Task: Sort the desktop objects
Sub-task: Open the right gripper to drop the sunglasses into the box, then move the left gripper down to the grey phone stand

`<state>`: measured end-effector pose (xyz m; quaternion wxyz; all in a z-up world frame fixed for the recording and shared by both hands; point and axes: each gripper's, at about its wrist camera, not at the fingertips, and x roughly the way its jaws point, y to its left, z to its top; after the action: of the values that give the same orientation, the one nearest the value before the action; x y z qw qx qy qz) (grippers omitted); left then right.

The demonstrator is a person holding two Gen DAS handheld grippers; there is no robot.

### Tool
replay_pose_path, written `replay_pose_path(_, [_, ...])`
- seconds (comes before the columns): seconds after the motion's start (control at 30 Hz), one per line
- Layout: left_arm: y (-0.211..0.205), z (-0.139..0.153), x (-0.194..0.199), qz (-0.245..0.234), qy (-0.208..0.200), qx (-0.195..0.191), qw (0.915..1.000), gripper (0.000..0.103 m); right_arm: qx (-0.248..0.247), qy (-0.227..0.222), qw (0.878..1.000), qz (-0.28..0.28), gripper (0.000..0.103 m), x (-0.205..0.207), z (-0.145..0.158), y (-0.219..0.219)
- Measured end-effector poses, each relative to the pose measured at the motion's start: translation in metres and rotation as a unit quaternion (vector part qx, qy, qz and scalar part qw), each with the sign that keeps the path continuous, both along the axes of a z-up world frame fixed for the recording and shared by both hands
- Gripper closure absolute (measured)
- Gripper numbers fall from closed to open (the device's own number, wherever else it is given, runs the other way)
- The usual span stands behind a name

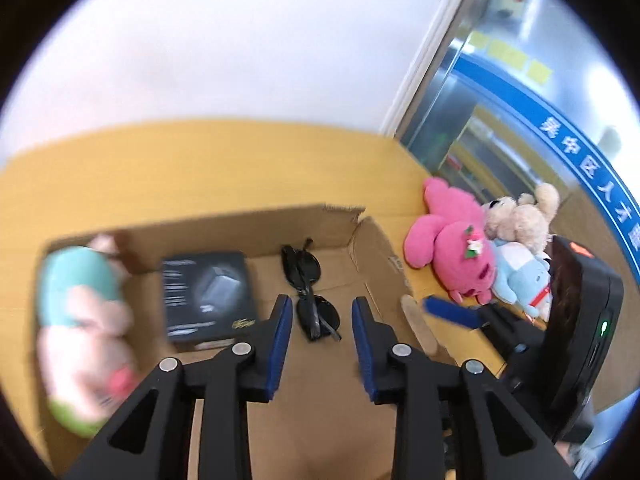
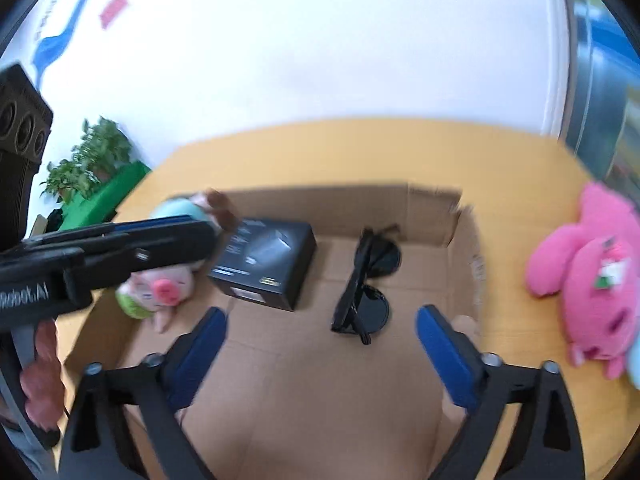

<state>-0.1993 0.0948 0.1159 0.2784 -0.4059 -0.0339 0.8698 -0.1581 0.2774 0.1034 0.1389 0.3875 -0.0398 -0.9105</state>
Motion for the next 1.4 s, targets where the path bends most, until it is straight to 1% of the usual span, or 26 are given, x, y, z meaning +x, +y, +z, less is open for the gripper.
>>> replay_pose_path(0.03, [-0.011,0.010,0.015,0.004,0.021,-0.001,0.9998,0.062,-0.003,0.018,1.000,0.001,0.000,0.018,0.010,0.000])
replay_pose_path(0.07, [-0.028,0.022,0.036,0.014,0.051,-0.003,0.9986,0.054,-0.008,0.026,1.000,0.003,0.000,0.030,0.021,-0.003])
replay_pose_path(0.1, [-0.038,0.030,0.052,0.023,0.072,-0.001,0.9971,0.036,-0.014,0.033,0.999,0.005,0.000,0.044,0.029,-0.002])
replay_pose_path(0.13, [-0.042,0.037,0.070,0.032,0.092,0.000,0.9952,0.026,-0.018,0.041,0.999,0.008,0.000,0.061,0.033,-0.002])
replay_pose_path(0.17, [-0.052,0.045,0.094,0.048,0.118,-0.001,0.9919,0.025,-0.018,0.048,0.999,0.013,0.000,0.078,0.035,-0.007])
replay_pose_path(0.23, [-0.056,0.052,0.123,0.065,0.141,-0.010,0.9878,0.025,-0.013,0.061,0.998,0.021,0.000,0.109,0.037,-0.014])
replay_pose_path(0.27, [-0.061,0.052,0.139,0.073,0.149,-0.017,0.9860,0.025,-0.010,0.067,0.997,0.025,0.000,0.127,0.037,-0.017])
replay_pose_path(0.37, [-0.079,0.046,0.178,0.103,0.155,-0.035,0.9818,0.025,-0.014,0.071,0.997,0.036,0.000,0.156,0.032,-0.026])
replay_pose_path(0.43, [-0.086,0.040,0.196,0.115,0.150,-0.040,0.9813,0.025,-0.022,0.063,0.997,0.035,0.000,0.167,0.025,-0.027])
replay_pose_path(0.53, [-0.100,0.024,0.219,0.125,0.127,-0.040,0.9831,0.025,-0.026,0.043,0.998,0.042,0.000,0.186,0.012,-0.030])
replay_pose_path(0.63, [-0.105,0.005,0.234,0.127,0.104,-0.038,0.9857,0.025,-0.011,0.029,0.998,0.046,0.000,0.200,-0.001,-0.033])
replay_pose_path(0.77, [-0.105,-0.024,0.240,0.127,0.068,-0.037,0.9888,0.025,0.011,0.005,0.999,0.040,0.002,0.206,-0.028,-0.034])
replay_pose_path(0.83, [-0.102,-0.043,0.243,0.128,0.049,-0.046,0.9895,0.025,0.018,-0.014,0.999,0.040,0.007,0.205,-0.044,-0.034])
replay_pose_path(0.9, [-0.099,-0.063,0.246,0.124,0.025,-0.048,0.9908,0.025,0.026,-0.037,0.998,0.043,0.021,0.201,-0.063,-0.035])
replay_pose_path(0.93, [-0.097,-0.072,0.247,0.122,0.013,-0.048,0.9913,0.025,0.024,-0.046,0.998,0.045,0.025,0.198,-0.070,-0.035])
replay_pose_path(1.0, [-0.095,-0.085,0.250,0.117,-0.004,-0.043,0.9922,0.025,0.022,-0.066,0.996,0.049,0.037,0.192,-0.085,-0.038])
replay_pose_path(1.1, [-0.093,-0.100,0.254,0.110,-0.022,-0.039,0.9929,0.025,0.028,-0.079,0.995,0.050,0.038,0.184,-0.102,-0.042])
replay_pose_path(1.23, [-0.093,-0.110,0.258,0.107,-0.034,-0.039,0.9929,0.025,0.020,-0.090,0.993,0.071,0.039,0.180,-0.113,-0.051])
replay_pose_path(1.33, [-0.094,-0.116,0.257,0.102,-0.044,-0.030,0.9934,0.025,0.019,-0.102,0.991,0.088,0.038,0.181,-0.122,-0.059])
replay_pose_path(1.4, [-0.094,-0.120,0.254,0.089,-0.056,-0.016,0.9943,0.025,0.010,-0.117,0.988,0.095,0.038,0.186,-0.126,-0.060])
